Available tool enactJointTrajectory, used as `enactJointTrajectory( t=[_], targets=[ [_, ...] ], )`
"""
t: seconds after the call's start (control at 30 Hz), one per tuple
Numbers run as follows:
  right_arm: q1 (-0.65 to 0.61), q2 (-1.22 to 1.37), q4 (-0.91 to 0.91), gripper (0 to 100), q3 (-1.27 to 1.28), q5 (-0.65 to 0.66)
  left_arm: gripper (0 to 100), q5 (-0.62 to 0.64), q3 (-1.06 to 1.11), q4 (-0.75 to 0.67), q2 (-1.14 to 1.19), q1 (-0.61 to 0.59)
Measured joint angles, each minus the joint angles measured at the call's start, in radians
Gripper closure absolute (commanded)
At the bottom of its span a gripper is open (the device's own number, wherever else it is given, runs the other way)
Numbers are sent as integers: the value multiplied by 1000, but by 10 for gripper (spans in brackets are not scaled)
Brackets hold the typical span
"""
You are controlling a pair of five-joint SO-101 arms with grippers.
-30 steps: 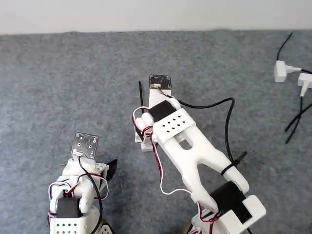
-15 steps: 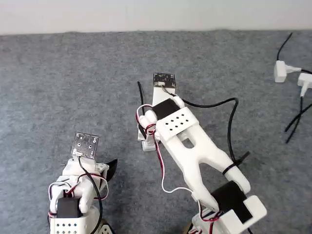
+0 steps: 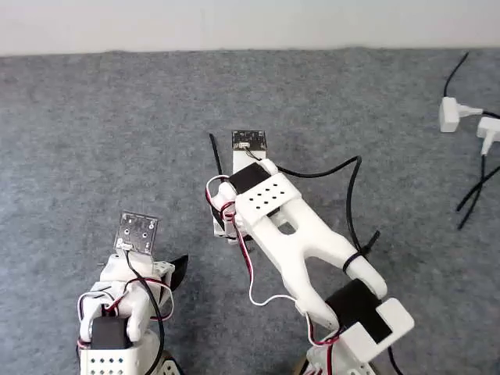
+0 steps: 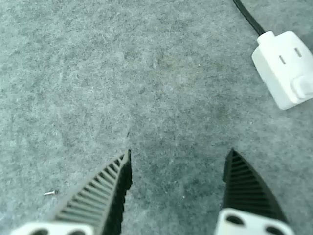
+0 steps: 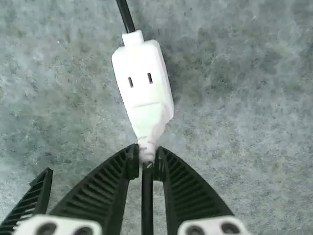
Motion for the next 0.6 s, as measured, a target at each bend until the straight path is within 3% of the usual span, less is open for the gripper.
enactJointTrajectory(
  t=[0.6],
  targets=[
    [3,8,-74,978,0,2,712,0,0,0,0,0]
  ],
)
